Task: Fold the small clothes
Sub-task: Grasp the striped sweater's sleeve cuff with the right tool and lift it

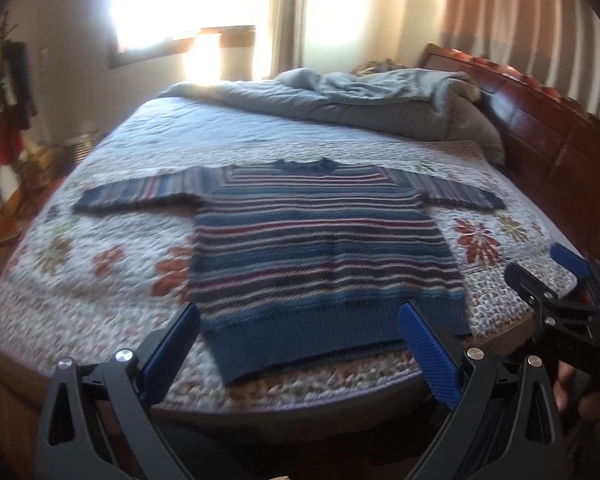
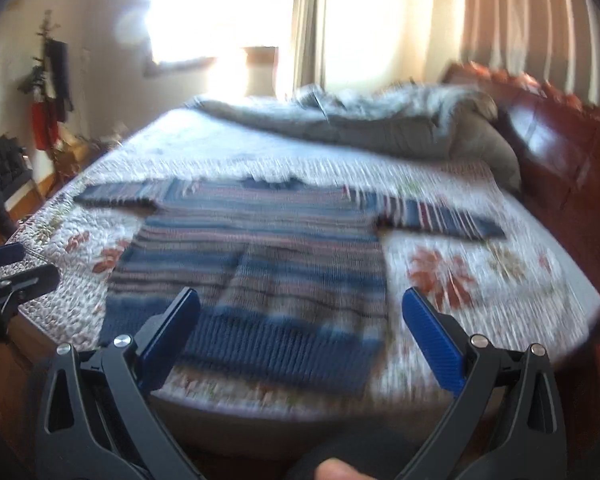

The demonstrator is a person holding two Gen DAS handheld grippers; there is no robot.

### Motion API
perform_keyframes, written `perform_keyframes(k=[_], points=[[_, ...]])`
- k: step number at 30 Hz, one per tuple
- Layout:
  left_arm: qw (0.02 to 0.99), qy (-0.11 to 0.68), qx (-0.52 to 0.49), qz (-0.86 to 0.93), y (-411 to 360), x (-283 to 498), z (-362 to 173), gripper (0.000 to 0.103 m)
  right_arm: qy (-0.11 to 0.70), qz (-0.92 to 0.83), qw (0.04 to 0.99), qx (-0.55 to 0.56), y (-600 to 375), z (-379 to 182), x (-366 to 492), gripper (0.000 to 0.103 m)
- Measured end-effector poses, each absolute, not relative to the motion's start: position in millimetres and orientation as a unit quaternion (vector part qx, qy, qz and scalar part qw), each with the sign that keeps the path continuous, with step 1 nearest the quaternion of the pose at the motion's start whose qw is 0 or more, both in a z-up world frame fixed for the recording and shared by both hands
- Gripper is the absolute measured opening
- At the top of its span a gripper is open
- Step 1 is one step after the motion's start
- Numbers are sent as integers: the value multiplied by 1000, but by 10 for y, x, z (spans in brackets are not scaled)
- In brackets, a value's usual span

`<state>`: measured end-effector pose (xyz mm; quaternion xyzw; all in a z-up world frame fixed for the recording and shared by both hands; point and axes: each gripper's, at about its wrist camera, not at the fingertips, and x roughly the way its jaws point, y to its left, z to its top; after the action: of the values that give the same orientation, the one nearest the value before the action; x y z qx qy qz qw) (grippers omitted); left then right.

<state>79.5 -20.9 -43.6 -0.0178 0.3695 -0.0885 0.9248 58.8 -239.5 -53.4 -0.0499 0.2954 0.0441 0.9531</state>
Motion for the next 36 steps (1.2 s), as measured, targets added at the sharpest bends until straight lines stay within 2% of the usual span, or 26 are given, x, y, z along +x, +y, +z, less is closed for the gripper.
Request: perform_keyframes(k=[2,7,11,15,16,18,19,21,22,23,28,36], points=[[922,367,-17,-122,-262,970,-539,99,308,38,949,-50,-2540,-626,830,100],[910,378,-28,-167,-449,1513,-773,99,330,40,942,36,-3334,-807,1532,100],[907,372,-33,-194,-625,1867,-820,99,373,11,920,122,-4173,-1013,2200,100],[908,372,-21,-189,-815,2255,-927,99,404,-19,876,262,-5141,-1362,2751,99],[907,374,-23,-193,-873,2377,-988,99,408,-26,862,299,-5420,-1479,2907,96],[904,378,-26,-196,-942,2533,-1081,99,419,-45,841,339,-5849,-1667,3159,78],[902,382,-29,-199,-985,2629,-1158,99,420,-51,837,348,-5972,-1711,3222,65],[899,385,-36,-207,-1063,2769,-1294,99,417,-62,826,373,-6321,-1832,3412,63],[898,386,-37,-207,-1092,2817,-1336,99,410,-63,821,391,-6520,-1886,3506,54],[898,387,-38,-209,-1123,2870,-1387,99,401,-67,816,411,-6687,-1931,3576,50],[895,389,-45,-212,-1270,3166,-1573,99,350,-93,795,486,-7314,-2124,3816,50],[898,384,-61,-206,-1340,3401,-1687,99,349,-159,757,529,-7789,-2545,4015,49]])
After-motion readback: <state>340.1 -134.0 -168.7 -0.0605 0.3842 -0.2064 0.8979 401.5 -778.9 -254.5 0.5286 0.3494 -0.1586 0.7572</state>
